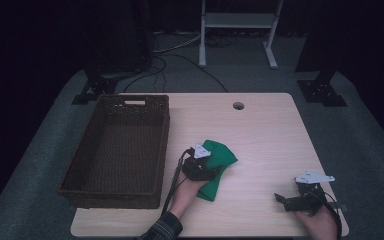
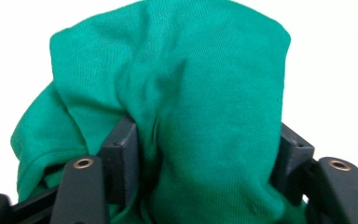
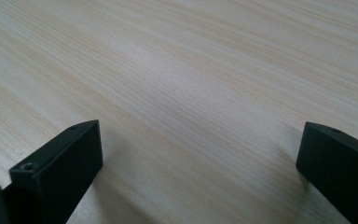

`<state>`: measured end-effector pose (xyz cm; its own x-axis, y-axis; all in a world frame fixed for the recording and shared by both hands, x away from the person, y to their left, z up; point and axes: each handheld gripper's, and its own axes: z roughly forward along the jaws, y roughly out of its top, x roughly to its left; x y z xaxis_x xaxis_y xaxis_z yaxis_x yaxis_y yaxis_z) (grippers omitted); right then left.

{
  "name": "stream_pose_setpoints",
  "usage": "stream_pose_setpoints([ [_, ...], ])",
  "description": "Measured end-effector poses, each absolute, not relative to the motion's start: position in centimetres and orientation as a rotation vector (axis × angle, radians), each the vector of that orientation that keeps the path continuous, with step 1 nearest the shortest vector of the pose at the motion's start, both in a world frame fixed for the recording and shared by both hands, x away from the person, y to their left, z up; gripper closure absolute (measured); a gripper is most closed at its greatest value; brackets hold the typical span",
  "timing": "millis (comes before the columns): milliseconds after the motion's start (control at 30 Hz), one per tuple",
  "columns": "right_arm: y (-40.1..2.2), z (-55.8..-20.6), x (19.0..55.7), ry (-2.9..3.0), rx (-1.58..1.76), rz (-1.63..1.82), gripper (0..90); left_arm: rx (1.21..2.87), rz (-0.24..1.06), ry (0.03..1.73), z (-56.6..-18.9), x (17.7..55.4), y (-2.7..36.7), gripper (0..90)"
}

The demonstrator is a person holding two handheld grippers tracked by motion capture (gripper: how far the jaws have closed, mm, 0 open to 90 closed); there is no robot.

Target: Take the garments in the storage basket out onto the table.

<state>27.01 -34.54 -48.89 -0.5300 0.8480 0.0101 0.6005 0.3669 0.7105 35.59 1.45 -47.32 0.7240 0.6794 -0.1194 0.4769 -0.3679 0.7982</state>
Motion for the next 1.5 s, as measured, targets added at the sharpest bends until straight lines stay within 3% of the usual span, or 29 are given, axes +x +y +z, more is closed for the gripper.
stream_pose_setpoints([
  [500,-34.5,-48.9,27.0,2.275,1.268,0.956,0.0,2.039,0.303,0.844,-46.4,35.6,1.6,1.2],
  [1500,-34.5,-48.9,27.0,2.281,1.262,0.960,0.0,2.059,0.364,0.784,-46.0,29.6,5.3,1.2],
])
